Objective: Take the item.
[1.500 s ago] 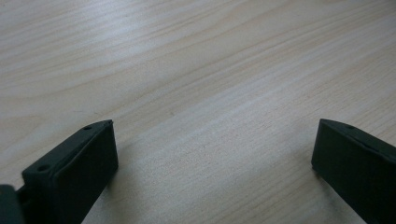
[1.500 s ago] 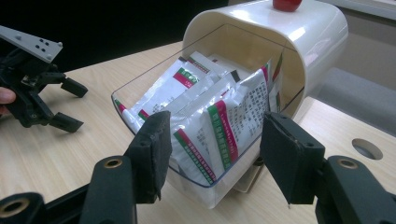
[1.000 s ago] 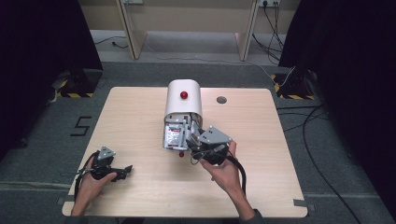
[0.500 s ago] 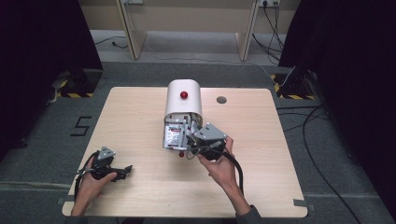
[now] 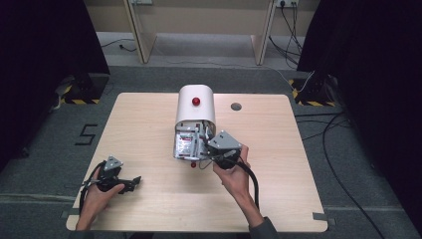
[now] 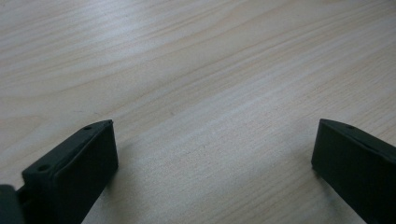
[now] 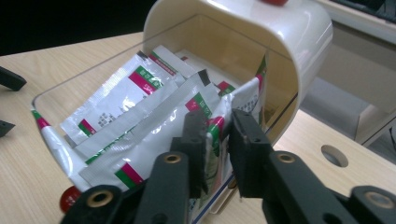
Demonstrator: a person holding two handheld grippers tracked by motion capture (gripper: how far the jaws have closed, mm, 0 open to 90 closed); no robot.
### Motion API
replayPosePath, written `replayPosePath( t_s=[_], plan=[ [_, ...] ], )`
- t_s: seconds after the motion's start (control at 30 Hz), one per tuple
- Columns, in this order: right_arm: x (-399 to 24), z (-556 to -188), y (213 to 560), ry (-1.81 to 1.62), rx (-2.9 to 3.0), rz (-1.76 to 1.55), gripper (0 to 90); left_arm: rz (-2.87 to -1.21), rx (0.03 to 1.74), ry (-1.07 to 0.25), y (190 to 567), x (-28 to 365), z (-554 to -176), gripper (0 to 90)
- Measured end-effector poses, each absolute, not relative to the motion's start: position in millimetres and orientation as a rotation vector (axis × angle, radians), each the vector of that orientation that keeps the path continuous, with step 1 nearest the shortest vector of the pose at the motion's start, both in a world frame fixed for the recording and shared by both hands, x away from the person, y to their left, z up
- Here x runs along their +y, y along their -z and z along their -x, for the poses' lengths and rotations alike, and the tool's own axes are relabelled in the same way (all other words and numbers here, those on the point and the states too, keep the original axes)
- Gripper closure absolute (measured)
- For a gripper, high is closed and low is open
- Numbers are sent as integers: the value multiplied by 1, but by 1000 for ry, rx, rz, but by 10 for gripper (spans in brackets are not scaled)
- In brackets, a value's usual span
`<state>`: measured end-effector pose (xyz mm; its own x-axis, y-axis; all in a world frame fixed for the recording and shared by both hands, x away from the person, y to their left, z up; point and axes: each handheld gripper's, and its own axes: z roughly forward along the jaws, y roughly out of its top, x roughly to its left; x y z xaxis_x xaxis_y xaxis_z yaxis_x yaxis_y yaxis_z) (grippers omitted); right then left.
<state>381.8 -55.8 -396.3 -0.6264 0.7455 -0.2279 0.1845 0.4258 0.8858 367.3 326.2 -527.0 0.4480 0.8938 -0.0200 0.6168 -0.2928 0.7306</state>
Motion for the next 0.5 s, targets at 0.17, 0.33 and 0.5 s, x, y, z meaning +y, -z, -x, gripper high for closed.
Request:
replayPosePath(
  t_s=[0.17, 0.33, 0.5],
  plan=[
    [-59, -375, 390, -1223, 2040, -755, 831, -2018, 1263, -523, 527, 326, -367, 0],
    [-63, -373, 383, -1278, 2023, -766, 839, -2019, 1262, -523, 527, 326, -367, 0],
    [-67, -369, 379, -1315, 2009, -749, 843, -2018, 1262, -523, 527, 326, -367, 0]
  ],
)
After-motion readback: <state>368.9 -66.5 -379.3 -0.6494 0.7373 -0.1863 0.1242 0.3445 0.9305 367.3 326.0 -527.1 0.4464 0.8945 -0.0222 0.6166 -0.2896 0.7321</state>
